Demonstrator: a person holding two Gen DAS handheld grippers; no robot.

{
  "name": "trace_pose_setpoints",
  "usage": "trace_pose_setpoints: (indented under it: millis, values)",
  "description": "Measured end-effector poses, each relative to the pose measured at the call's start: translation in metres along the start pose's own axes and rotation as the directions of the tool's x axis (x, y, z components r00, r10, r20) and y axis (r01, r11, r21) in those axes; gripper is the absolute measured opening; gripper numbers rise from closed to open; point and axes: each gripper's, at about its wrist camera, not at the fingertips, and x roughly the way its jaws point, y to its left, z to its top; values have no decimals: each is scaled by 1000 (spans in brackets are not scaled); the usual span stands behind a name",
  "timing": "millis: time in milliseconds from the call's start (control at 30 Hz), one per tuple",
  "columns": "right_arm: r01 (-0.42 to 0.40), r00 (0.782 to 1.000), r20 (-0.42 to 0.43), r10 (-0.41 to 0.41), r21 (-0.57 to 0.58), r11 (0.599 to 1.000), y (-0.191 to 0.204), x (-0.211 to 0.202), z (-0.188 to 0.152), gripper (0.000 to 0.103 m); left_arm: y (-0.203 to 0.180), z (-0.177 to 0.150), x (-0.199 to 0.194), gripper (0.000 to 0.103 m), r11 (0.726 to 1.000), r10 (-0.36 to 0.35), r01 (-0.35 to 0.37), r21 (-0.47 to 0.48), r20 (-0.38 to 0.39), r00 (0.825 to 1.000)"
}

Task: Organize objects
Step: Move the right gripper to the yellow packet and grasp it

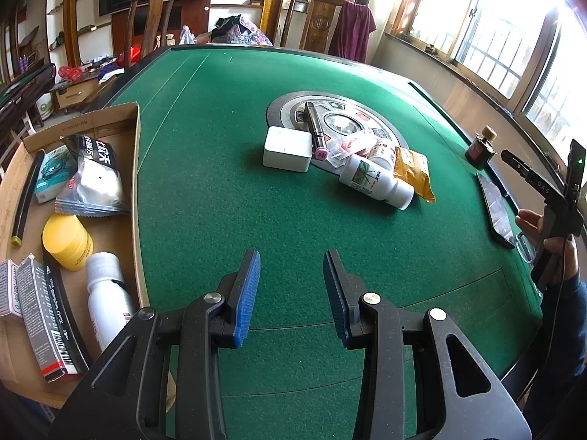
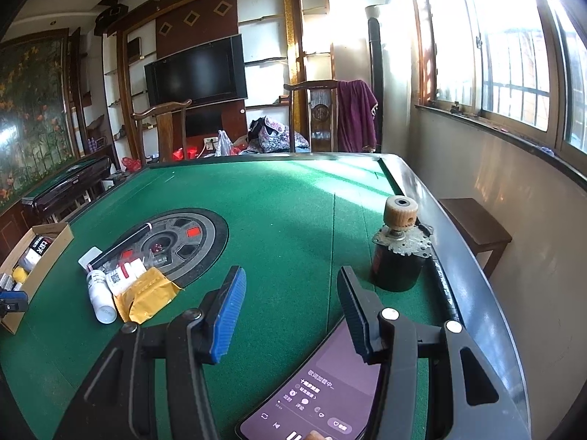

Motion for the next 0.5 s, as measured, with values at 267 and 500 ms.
trace_pose_setpoints:
  millis: [267,500]
  values:
    - [13,1000,-20,-15,-90,996,14,13,-3,53,0,0,0,35,1000,-2,2,0,-1,1000]
    - [46,995,-80,-62,-187,981,26,37,-5,53,0,-1,1,35,1000,-2,2,4,-4,1000]
